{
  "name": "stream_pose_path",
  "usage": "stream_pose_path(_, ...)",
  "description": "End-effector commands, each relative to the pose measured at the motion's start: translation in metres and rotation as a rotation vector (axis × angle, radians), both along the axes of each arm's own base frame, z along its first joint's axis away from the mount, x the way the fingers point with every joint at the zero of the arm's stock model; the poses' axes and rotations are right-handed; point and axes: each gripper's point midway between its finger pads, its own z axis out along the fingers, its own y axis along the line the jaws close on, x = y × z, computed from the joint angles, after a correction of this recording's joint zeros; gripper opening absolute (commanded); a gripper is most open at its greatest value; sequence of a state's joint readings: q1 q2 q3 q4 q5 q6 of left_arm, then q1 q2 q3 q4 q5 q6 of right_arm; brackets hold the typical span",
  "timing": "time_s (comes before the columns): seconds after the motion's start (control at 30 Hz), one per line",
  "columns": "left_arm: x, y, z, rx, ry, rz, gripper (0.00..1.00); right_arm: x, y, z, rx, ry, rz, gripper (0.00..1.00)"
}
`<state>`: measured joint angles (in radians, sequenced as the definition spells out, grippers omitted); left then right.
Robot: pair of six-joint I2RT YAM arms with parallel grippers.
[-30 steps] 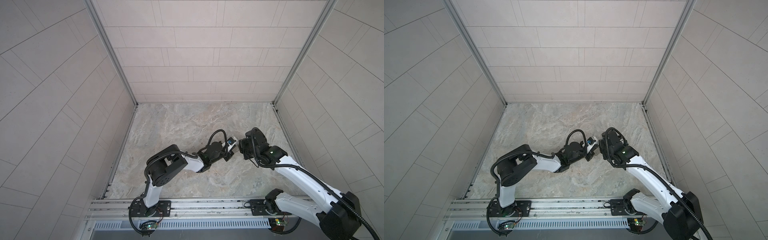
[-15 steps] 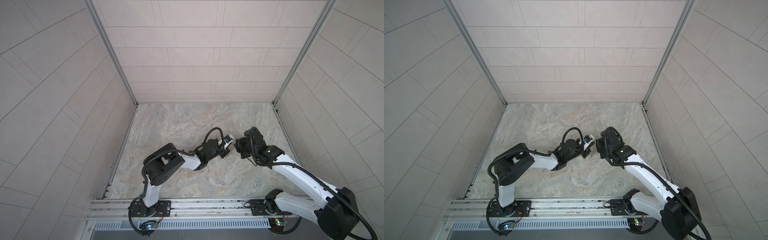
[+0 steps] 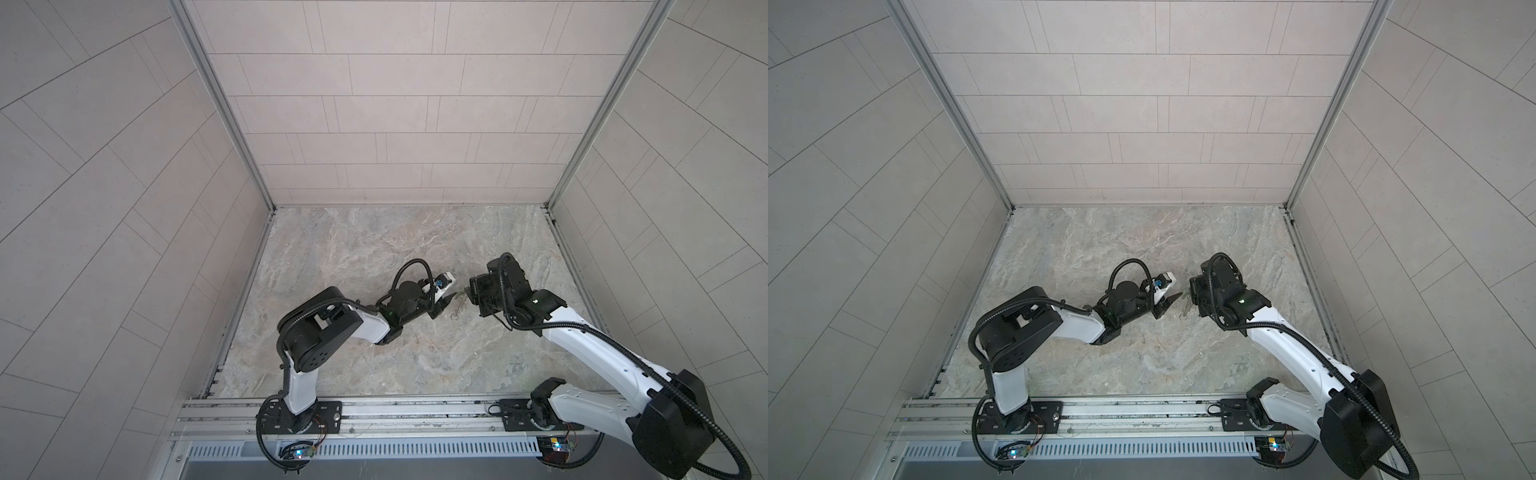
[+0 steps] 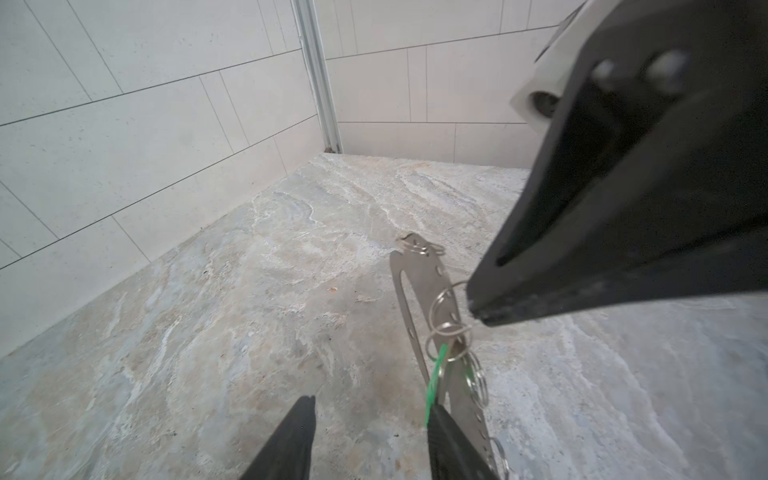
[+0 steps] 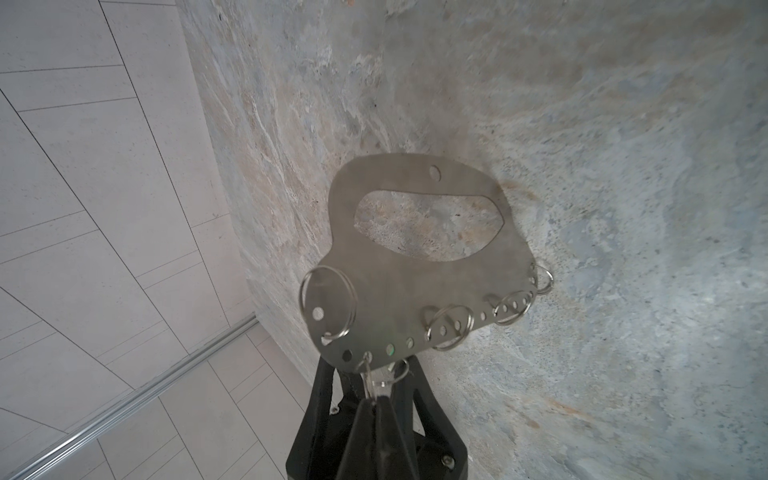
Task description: Remove the keys from the keyring
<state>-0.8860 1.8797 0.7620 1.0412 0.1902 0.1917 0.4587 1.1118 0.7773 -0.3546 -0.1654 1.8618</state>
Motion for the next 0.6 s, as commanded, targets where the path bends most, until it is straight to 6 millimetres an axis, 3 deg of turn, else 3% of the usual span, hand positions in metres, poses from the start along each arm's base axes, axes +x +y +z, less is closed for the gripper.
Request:
stream_pose_path(0.0,-0.016,-0.006,0.042,-0.092,-0.108,-0.086,0.51,-0.001,0.001,-0.004,0.049,0.035,-0.042,0.00)
stream_pose_path(0.2,-0.024,-0.013,0.054,-0.068,-0.165,-0.154,0.48,0.000,0.003,-0.003,0.055,0.033,-0.036,0.00)
stream_pose_path(0.37,-0.024,-0.021,0.045,-0.027,-0.167,-0.188,0.38,0.002,0.005,0.000,0.059,0.028,-0.030,0.00)
stream_pose_path(0.57,-0.017,-0.027,0.031,0.043,-0.173,-0.186,0.33,0.002,0.005,0.002,0.061,0.026,-0.026,0.00)
